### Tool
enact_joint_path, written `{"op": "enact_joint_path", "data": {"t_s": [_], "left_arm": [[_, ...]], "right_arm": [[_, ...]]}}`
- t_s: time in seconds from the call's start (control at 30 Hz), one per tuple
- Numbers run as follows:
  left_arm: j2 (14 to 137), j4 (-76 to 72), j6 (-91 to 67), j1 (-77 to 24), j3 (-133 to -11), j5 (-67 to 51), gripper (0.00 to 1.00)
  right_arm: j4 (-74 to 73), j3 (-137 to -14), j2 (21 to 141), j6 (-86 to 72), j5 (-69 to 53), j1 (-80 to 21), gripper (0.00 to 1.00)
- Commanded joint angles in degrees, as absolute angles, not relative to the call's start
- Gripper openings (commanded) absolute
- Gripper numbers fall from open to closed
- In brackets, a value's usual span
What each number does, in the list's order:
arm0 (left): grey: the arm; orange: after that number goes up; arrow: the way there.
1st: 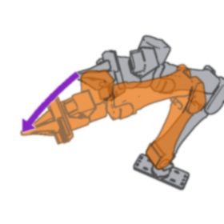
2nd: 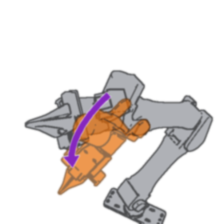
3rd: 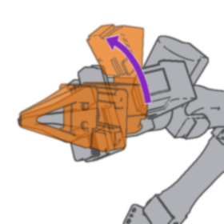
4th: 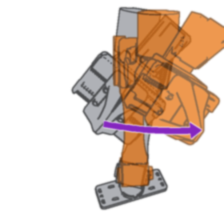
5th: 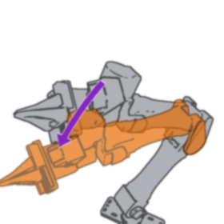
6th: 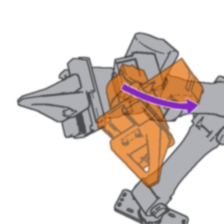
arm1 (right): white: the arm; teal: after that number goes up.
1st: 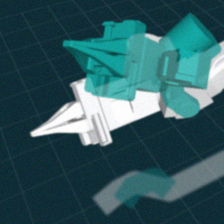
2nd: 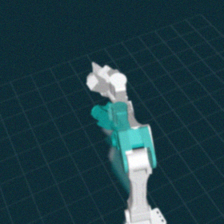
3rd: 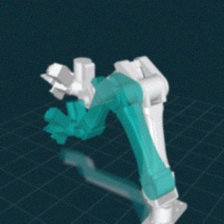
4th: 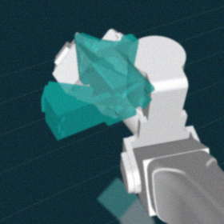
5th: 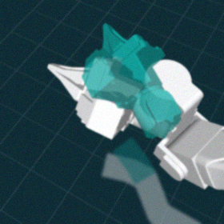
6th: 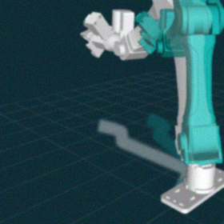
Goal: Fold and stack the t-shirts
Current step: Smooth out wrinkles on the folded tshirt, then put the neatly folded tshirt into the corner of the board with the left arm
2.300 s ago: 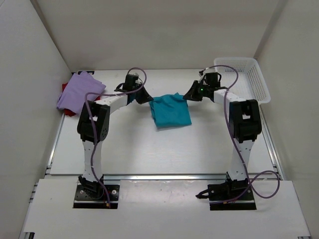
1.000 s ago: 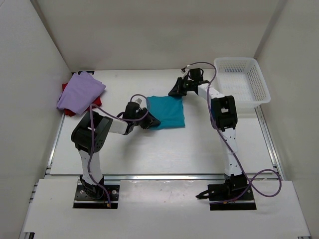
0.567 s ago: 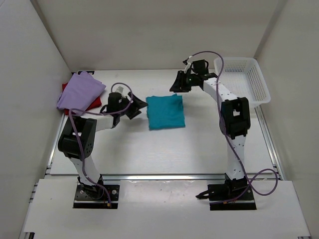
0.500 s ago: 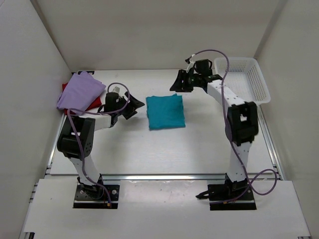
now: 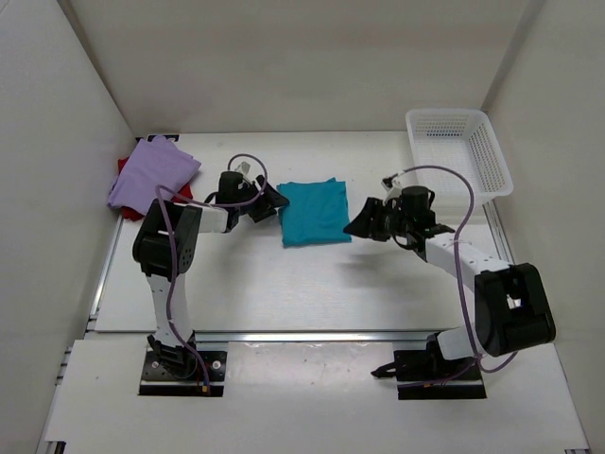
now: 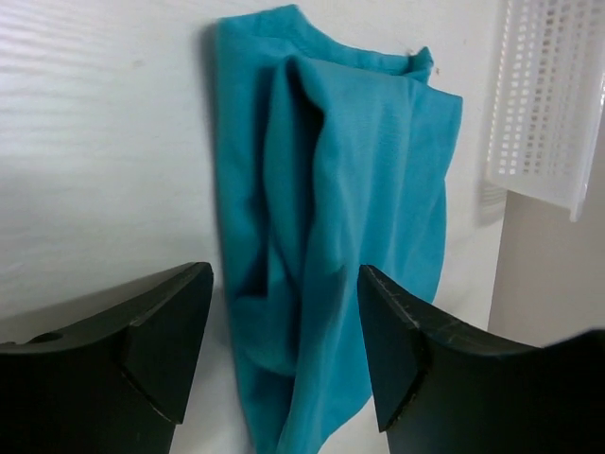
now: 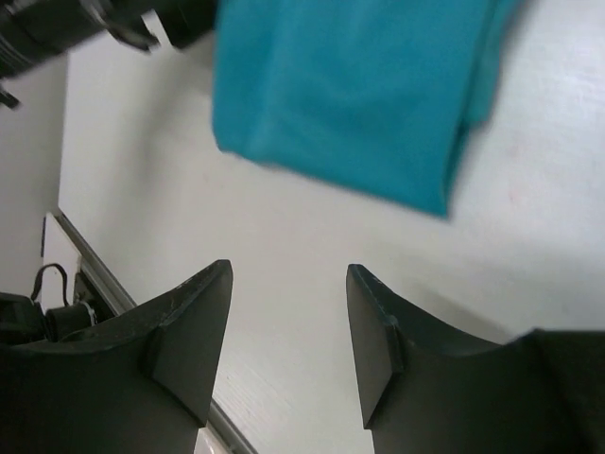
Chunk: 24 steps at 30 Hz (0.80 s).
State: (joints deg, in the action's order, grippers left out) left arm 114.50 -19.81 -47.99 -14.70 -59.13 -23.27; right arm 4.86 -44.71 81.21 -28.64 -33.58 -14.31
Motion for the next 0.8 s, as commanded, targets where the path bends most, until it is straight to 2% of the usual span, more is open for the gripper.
{"op": "enact_joint_path", "data": {"t_s": [0.0,0.03,0.07,0.1,0.17,0.2,0.27,0.37,0.5,0.63,0.77], "left_arm": [[118.3,-20.1,-47.4,-16.9,-61.9,-25.5,0.73],[118.8,-18.6,-47.0,-17.1,-63.2,-25.1,0.68],[119.7,-18.1,-45.8,-17.7,-65.0,-24.3,0.58],[120.7,-15.9,-45.2,-18.4,-65.9,-23.5,0.53],[122.2,-12.3,-43.1,-19.5,-69.8,-21.9,0.34],[123.9,-11.4,-42.9,-20.0,-71.4,-22.1,0.29],[125.1,-12.1,-44.0,-21.0,-73.0,-22.8,0.12],[125.9,-10.3,-45.7,-23.3,-78.5,-23.2,0.00],[126.7,-2.6,-44.2,-22.8,-93.9,-24.2,0.00],[124.8,5.2,-42.5,-15.7,-106.6,-26.5,0.00],[117.9,7.2,-42.4,-5.7,-107.5,-26.2,0.00]], "right_arm": [[11.4,-39.7,76.5,-30.0,-33.8,-12.7,0.50],[11.5,-38.6,75.7,-29.8,-33.7,-12.3,0.49],[11.6,-37.7,75.0,-30.0,-33.9,-12.3,0.49],[11.9,-36.4,74.7,-30.1,-33.6,-12.2,0.49],[12.8,-35.0,73.6,-30.7,-34.6,-11.3,0.48],[13.8,-34.1,72.4,-31.3,-35.7,-11.0,0.48],[15.0,-32.9,71.3,-31.7,-36.4,-10.1,0.47],[15.0,-32.3,70.3,-31.7,-36.9,-9.5,0.47],[14.7,-29.7,69.3,-31.8,-37.9,-8.3,0.46],[15.8,-25.9,67.5,-33.2,-39.6,-6.7,0.46],[14.9,-25.3,68.0,-32.3,-40.5,-7.4,0.46]]}}
